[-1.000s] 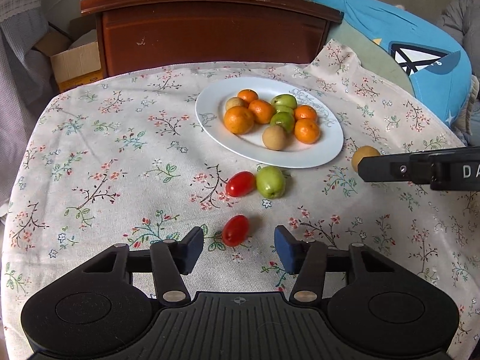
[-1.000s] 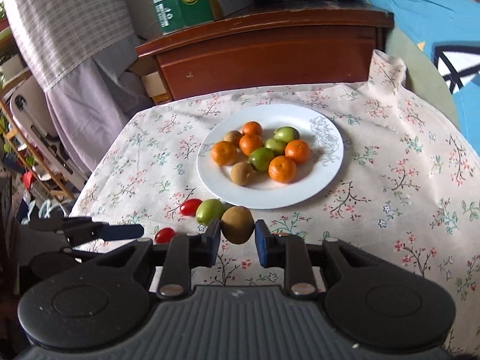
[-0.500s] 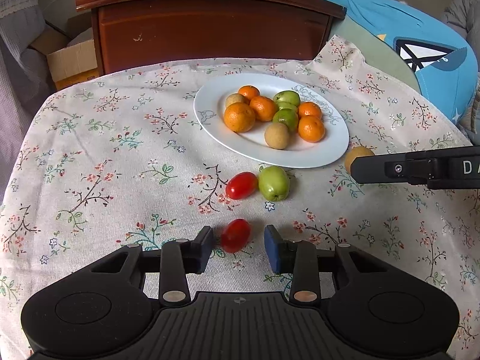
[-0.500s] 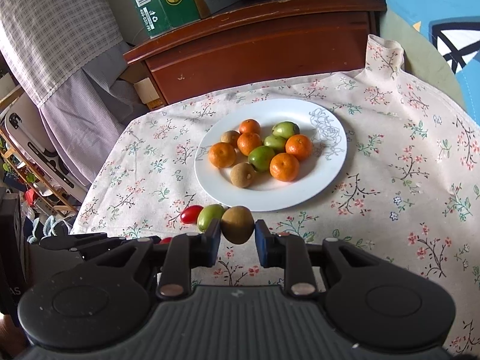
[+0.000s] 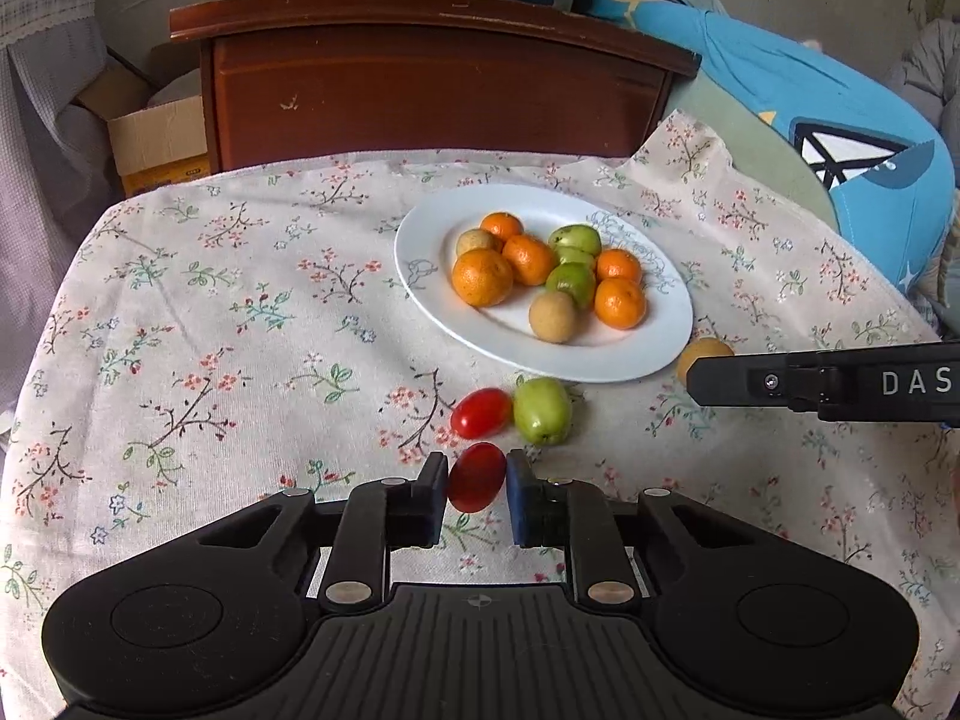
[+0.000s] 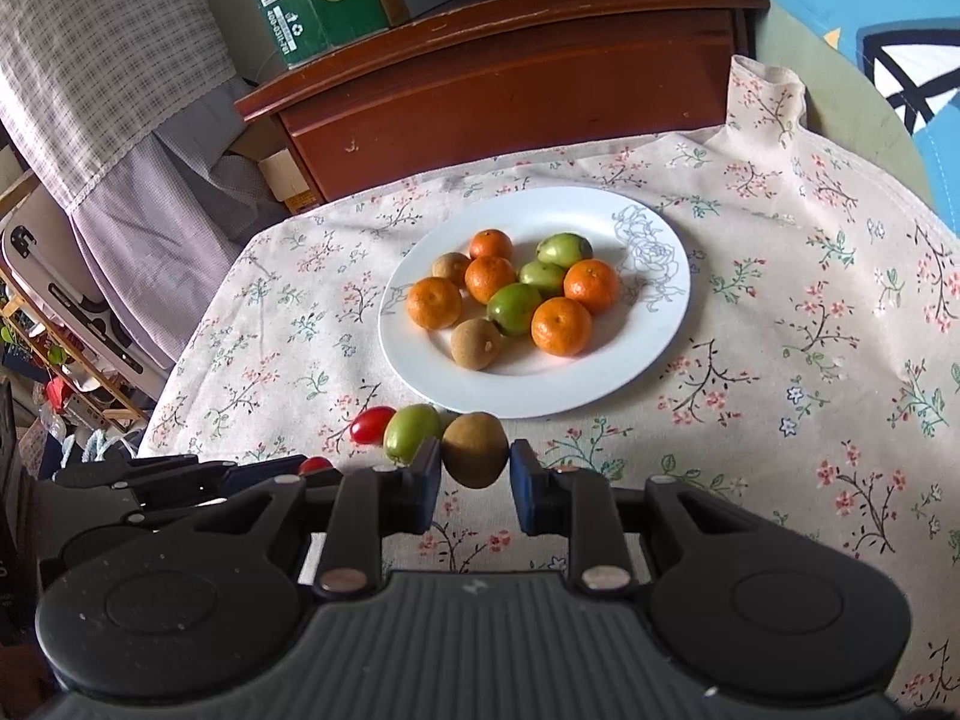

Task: Organize fruits
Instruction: 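Carry the kiwi in the right tool while the left tool carries the tomato over the plate, then open the right tool onto the plate while the left tool releases the tomato there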

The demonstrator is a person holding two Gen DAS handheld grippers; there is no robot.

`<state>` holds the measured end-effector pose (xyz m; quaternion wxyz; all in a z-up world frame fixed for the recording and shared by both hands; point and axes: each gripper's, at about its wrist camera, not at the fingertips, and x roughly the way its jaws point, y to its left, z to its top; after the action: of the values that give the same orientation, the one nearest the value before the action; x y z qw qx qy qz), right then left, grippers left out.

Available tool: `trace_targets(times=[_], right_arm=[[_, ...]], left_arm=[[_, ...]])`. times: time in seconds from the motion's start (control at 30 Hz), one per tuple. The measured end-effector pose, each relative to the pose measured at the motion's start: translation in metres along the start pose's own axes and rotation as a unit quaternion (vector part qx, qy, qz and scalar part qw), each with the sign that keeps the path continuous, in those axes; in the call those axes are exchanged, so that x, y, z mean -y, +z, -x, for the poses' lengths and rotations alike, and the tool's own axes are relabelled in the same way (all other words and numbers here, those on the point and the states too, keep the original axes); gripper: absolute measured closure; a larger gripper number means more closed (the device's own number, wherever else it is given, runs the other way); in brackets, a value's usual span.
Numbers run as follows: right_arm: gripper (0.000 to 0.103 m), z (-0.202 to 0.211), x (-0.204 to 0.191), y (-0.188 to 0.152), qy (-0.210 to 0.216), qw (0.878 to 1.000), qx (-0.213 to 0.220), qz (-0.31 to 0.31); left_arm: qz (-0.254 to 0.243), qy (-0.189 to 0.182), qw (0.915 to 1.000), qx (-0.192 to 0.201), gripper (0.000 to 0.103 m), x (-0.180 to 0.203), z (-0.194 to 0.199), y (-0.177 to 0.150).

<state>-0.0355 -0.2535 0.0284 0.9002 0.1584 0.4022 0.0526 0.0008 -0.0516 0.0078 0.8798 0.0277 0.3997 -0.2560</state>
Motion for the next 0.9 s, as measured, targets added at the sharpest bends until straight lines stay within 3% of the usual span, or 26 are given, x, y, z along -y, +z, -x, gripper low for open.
trace_targets(times=[0.17,0.33,0.63,0.9], right_arm=[[0.079,0.015,0.013,0.019,0.005,0.998,0.055,-0.03],[0.079,0.017,0.029,0.037,-0.007,0.994,0.084,-0.063],[0.079,-0.01,0.031,0.058,-0.002,0.993,0.105,-0.05],[0.079,-0.052,0.027,0.07,0.019,0.995,0.095,-0.033]], left_arm=[[-0.003,-0.013,0.9993,0.034,0.085,0.006,0.009,0.023],[0.005,-0.016,0.999,0.042,0.085,0.003,0.0,0.043],[-0.003,-0.026,0.9988,0.041,0.085,0.008,-0.026,0.062],[0.004,-0.023,0.9992,0.032,0.085,0.006,-0.045,0.067]])
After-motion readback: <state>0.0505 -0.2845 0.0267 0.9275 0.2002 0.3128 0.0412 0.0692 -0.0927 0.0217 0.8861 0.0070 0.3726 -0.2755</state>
